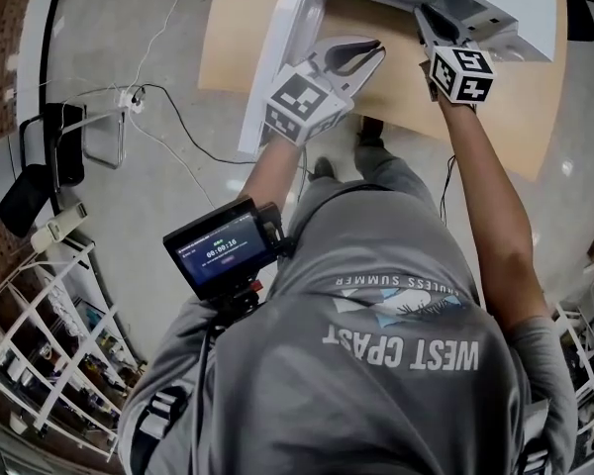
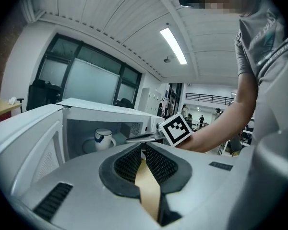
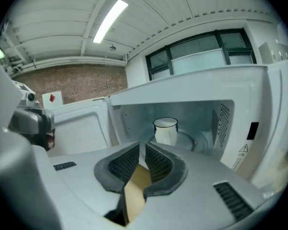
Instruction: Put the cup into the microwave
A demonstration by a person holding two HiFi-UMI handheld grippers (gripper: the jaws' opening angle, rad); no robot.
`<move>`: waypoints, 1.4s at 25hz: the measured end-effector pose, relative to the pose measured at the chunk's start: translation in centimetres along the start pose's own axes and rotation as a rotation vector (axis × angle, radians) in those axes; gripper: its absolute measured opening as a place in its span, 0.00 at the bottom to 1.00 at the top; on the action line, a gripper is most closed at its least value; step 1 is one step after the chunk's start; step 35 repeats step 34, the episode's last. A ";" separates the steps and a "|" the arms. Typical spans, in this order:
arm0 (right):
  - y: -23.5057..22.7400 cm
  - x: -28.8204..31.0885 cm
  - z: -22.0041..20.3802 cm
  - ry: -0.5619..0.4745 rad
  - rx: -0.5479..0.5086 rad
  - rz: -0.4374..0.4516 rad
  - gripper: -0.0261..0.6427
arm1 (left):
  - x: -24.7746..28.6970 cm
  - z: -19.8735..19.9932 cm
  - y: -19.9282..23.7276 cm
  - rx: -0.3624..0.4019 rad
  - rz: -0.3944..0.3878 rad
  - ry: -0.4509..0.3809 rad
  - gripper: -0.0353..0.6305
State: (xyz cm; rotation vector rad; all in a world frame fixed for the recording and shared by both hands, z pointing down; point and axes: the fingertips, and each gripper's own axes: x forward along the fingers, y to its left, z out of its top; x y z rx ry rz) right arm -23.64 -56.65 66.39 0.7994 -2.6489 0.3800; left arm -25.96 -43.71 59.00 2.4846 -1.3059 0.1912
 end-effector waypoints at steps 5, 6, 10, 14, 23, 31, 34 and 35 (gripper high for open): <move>6.1 -2.1 -2.9 -0.045 0.008 0.157 0.08 | -1.7 -4.6 -1.6 0.019 -0.028 -0.008 0.09; 7.5 -2.9 -2.8 -0.055 -0.012 0.181 0.08 | -2.3 -4.9 -2.1 0.021 -0.033 -0.012 0.09; 12.7 -8.8 1.5 -0.075 -0.081 0.243 0.08 | -5.6 -1.5 -5.4 0.033 -0.053 -0.036 0.09; 17.4 -14.9 4.8 -0.087 -0.108 0.258 0.07 | -9.1 1.6 -9.0 0.056 -0.067 -0.055 0.09; 24.3 -20.5 1.2 -0.106 -0.095 0.233 0.07 | -15.0 -1.4 -12.8 0.114 -0.101 -0.063 0.09; 29.0 -24.7 -1.1 -0.097 -0.115 0.213 0.07 | -18.5 -3.1 -16.9 0.130 -0.156 -0.061 0.09; 29.6 -26.5 -1.8 -0.086 -0.114 0.196 0.07 | -19.1 -3.6 -18.5 0.129 -0.180 -0.053 0.09; 29.6 -26.5 -1.8 -0.086 -0.114 0.196 0.07 | -19.1 -3.6 -18.5 0.129 -0.180 -0.053 0.09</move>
